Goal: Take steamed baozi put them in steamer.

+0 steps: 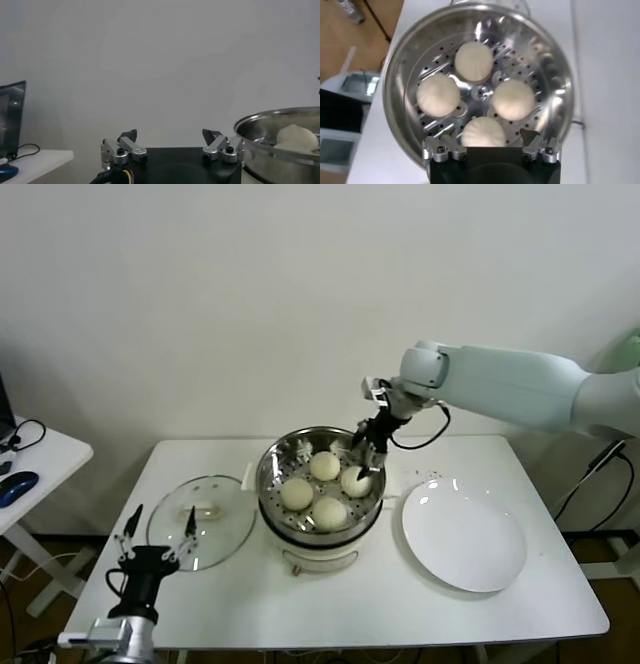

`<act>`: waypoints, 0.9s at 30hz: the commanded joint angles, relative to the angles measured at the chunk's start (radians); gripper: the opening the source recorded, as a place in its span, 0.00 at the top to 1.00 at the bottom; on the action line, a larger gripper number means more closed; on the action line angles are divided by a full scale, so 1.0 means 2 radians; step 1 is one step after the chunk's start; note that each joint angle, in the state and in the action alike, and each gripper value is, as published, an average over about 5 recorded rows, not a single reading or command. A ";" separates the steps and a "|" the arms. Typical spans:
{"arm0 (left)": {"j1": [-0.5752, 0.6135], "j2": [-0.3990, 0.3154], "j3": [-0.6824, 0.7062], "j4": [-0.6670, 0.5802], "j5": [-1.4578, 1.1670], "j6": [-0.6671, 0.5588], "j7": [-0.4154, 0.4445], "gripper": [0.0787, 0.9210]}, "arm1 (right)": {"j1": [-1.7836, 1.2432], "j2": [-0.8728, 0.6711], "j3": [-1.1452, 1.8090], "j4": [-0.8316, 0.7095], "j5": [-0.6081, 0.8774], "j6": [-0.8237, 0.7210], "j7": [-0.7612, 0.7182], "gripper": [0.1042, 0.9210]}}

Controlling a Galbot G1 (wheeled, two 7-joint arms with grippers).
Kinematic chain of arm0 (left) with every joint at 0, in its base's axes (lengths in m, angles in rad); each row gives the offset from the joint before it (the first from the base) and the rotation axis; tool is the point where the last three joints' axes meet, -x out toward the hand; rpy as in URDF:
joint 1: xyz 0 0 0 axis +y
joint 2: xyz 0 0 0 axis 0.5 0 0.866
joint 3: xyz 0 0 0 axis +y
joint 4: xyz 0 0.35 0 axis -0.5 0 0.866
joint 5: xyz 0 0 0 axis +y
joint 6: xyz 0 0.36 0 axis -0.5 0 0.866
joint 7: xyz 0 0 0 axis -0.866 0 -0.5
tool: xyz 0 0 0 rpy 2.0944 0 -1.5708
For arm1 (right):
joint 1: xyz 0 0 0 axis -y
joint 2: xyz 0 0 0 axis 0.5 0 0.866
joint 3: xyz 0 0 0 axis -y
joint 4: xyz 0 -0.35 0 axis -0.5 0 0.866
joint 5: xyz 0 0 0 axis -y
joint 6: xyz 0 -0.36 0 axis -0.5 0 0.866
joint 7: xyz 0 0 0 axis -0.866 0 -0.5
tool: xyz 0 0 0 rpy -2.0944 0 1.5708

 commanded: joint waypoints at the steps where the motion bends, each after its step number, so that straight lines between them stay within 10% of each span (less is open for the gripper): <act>1: -0.008 -0.009 0.001 0.001 0.001 0.003 0.000 0.12 | -0.020 -0.080 0.136 0.014 -0.105 0.026 0.073 0.12; 19: -0.021 -0.005 -0.004 -0.005 0.003 -0.007 0.000 0.12 | -0.423 -0.283 0.586 0.208 -0.178 0.045 0.272 0.12; 27: -0.033 0.001 -0.007 0.006 -0.001 -0.007 -0.004 0.12 | -0.695 -0.251 0.838 0.256 -0.222 0.096 0.352 0.12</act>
